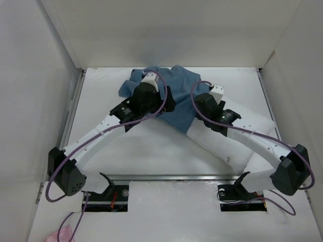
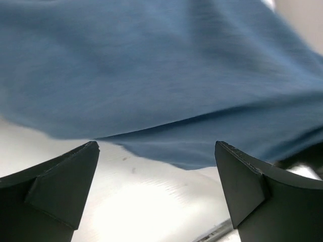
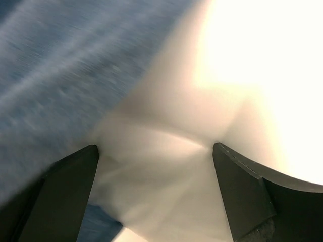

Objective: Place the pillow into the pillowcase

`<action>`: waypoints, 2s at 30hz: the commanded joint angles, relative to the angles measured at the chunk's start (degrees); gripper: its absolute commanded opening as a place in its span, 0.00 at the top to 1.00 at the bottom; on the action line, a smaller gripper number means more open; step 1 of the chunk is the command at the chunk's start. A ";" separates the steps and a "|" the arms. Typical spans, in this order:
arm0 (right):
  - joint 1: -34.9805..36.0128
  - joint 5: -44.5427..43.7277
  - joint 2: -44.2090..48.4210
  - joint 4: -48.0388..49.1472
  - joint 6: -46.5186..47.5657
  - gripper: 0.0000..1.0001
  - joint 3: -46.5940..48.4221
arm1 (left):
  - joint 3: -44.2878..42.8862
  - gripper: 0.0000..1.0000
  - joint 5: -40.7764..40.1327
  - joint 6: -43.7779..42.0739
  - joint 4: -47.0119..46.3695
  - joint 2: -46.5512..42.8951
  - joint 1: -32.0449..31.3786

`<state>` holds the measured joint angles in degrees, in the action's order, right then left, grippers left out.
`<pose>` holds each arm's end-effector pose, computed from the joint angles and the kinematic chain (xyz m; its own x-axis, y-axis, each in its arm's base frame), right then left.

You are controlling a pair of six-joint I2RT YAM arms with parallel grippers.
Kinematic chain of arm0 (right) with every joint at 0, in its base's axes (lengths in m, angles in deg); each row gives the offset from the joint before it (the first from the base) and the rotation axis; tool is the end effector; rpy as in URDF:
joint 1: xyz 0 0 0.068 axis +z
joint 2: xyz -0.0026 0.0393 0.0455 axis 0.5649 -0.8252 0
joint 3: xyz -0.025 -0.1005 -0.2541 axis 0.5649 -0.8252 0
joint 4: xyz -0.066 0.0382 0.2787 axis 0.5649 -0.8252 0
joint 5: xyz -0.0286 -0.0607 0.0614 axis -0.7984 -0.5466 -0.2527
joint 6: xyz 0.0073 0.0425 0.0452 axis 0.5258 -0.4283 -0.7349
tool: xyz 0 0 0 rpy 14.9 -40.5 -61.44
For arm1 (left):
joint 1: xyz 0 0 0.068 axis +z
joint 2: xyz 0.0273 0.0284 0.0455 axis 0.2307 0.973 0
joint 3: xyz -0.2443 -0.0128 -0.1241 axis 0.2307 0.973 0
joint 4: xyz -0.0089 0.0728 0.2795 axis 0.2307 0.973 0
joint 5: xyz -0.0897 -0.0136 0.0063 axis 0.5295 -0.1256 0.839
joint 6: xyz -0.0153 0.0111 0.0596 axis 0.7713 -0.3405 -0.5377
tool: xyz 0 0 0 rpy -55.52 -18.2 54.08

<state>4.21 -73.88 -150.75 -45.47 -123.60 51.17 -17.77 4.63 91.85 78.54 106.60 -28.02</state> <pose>0.2745 0.1857 0.2853 -0.5170 0.2562 -0.8167 0.1651 0.9661 0.1985 0.2732 -0.2360 0.3628 -0.5246 -0.1879 -0.8304 0.4025 0.8047 -0.4364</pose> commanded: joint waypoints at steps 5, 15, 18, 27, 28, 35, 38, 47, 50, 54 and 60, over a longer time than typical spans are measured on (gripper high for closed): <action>-0.20 -10.21 5.97 -27.31 -5.05 0.00 4.47 | 7.82 0.00 -4.69 4.64 -4.70 -0.97 0.67; -0.20 -20.40 3.96 -44.06 -17.63 0.00 8.08 | 4.76 0.08 -4.69 5.35 -8.74 12.30 0.67; -0.20 -18.03 3.43 -40.54 -12.98 0.00 8.08 | -0.32 0.35 -6.71 5.35 -8.75 19.92 2.95; -0.73 -22.78 4.82 -40.90 -17.44 0.00 6.68 | -17.04 0.71 -5.49 3.34 -5.05 34.02 11.47; -0.73 -22.78 5.35 -38.71 -15.88 0.00 5.28 | -17.75 0.71 -4.70 2.20 -5.84 34.63 12.96; -0.73 8.88 13.08 -6.19 23.66 0.00 -1.40 | -23.29 0.57 -5.83 -4.31 -6.55 32.72 15.87; -0.21 19.11 16.69 1.03 30.79 0.00 -2.81 | -23.29 0.27 -6.97 -6.25 -7.16 30.43 17.10; 2.51 12.24 7.05 -3.07 35.48 0.00 -2.21 | -8.91 0.00 -2.69 -9.33 -8.21 16.64 19.30; 3.14 3.96 -0.93 -4.32 34.86 0.00 -1.68 | 2.49 0.00 -1.18 -7.83 -11.63 8.91 16.68; 3.14 -4.75 -11.50 -5.10 29.76 0.08 1.48 | 11.24 0.00 -0.13 -5.20 -14.01 3.27 11.93; 3.14 -0.12 -17.23 0.94 29.31 0.92 3.95 | 12.66 0.00 -1.00 -3.17 -14.55 8.95 3.41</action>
<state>7.69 -77.90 -166.55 -48.33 -92.47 54.26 -4.98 3.69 87.11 66.60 112.90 -22.25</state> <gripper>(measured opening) 0.152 0.997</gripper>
